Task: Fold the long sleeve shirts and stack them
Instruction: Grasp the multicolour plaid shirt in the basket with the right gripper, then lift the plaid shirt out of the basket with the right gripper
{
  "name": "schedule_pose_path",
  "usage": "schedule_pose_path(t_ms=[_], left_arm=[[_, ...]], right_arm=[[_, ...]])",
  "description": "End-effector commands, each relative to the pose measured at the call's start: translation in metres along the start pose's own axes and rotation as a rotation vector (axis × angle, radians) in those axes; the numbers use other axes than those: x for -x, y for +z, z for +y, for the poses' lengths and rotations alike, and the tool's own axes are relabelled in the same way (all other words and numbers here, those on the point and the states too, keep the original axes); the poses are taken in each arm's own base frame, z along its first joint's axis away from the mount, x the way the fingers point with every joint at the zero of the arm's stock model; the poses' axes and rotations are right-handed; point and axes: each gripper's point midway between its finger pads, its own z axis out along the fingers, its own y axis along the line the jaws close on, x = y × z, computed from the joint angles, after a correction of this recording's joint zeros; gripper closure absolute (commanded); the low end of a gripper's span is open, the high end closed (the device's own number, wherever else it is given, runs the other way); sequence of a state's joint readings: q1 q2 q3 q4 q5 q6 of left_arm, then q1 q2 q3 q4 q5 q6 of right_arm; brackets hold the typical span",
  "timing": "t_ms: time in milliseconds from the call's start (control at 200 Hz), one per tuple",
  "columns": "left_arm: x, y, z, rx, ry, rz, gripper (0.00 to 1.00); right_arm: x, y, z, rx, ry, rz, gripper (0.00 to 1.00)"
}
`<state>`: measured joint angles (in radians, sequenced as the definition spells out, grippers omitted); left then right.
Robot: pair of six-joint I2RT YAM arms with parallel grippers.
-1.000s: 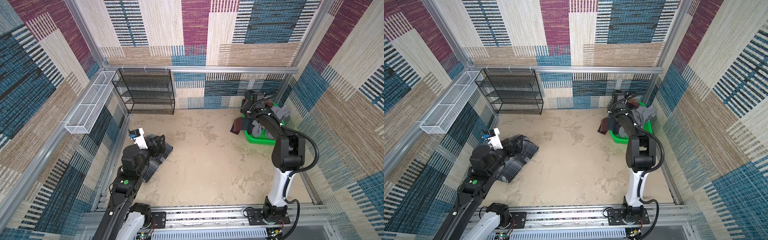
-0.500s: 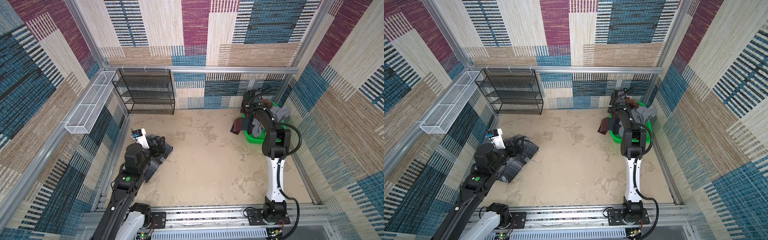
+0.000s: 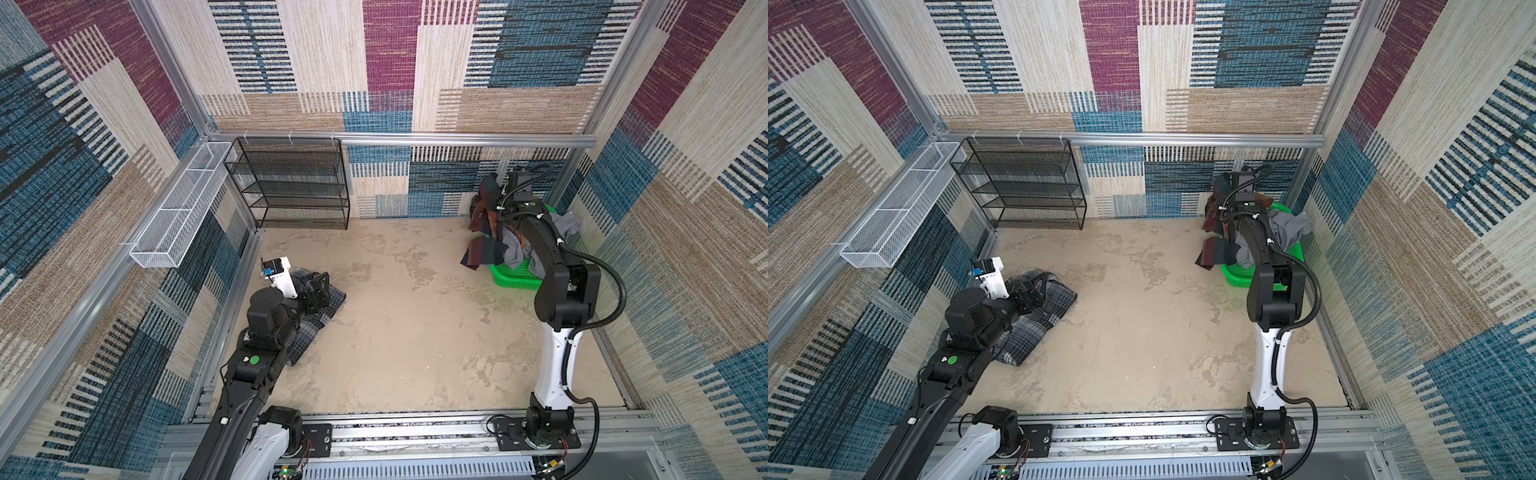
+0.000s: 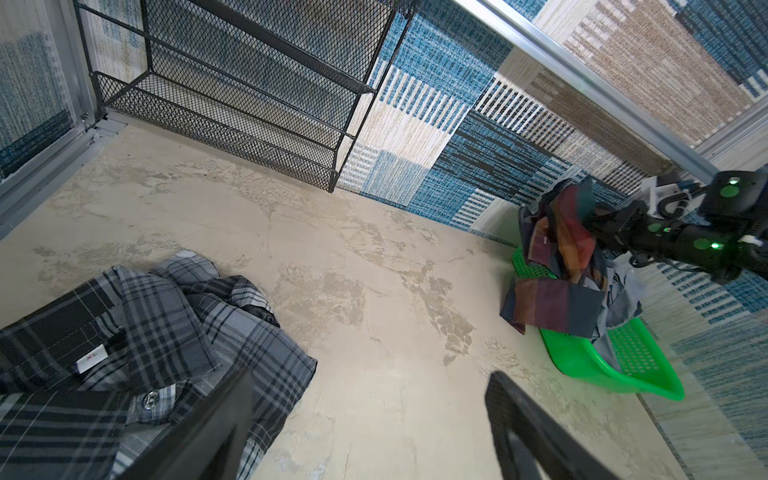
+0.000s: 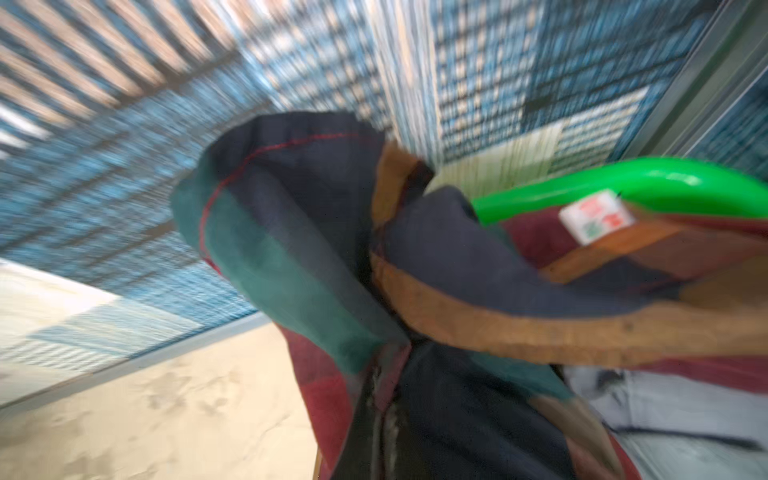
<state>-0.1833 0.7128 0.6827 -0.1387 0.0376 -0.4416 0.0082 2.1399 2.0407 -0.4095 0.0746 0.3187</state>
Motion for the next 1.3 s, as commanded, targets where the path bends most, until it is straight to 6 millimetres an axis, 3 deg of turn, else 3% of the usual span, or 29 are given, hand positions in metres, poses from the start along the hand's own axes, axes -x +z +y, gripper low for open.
schedule_pose_path(t_ms=[0,110,140,416,606,671,776,886,992,1122,1297], left_arm=[[0.001,-0.001,-0.003,-0.014,0.01,-0.005,0.09],[0.0,0.0,-0.003,-0.018,0.008,-0.002,0.1],[0.0,0.0,-0.003,-0.02,0.006,0.0,0.1],[-0.002,0.001,-0.004,-0.024,0.006,0.006,0.1],[-0.003,0.002,-0.004,-0.027,0.007,0.012,0.1],[-0.002,0.002,-0.005,-0.029,0.008,0.013,0.1],[-0.003,0.002,-0.005,-0.032,0.007,0.019,0.1],[-0.006,0.005,-0.006,-0.037,0.005,0.034,0.1],[-0.007,0.006,-0.007,-0.046,0.001,0.041,0.1],[-0.008,0.008,-0.008,-0.048,0.005,0.056,0.1],[-0.01,0.007,-0.008,-0.045,0.007,0.064,0.1]], right_arm=[[0.019,-0.017,0.0,-0.005,0.025,-0.068,1.0],[0.03,-0.05,0.01,0.041,0.04,-0.127,1.0],[0.039,-0.067,0.013,0.048,0.044,-0.167,1.0],[0.097,-0.18,0.0,0.005,0.134,-0.455,0.9],[0.088,-0.218,-0.01,0.02,0.18,-0.506,0.87],[0.072,-0.217,-0.016,0.016,0.191,-0.478,0.86],[0.022,-0.206,-0.031,0.002,0.231,-0.39,0.84],[-0.028,-0.195,-0.036,0.038,0.256,-0.293,0.71],[-0.053,-0.189,-0.007,0.154,0.181,-0.216,0.53],[-0.097,-0.159,0.055,0.207,-0.068,-0.014,0.41],[-0.152,-0.114,0.071,0.167,-0.194,0.197,0.26]])
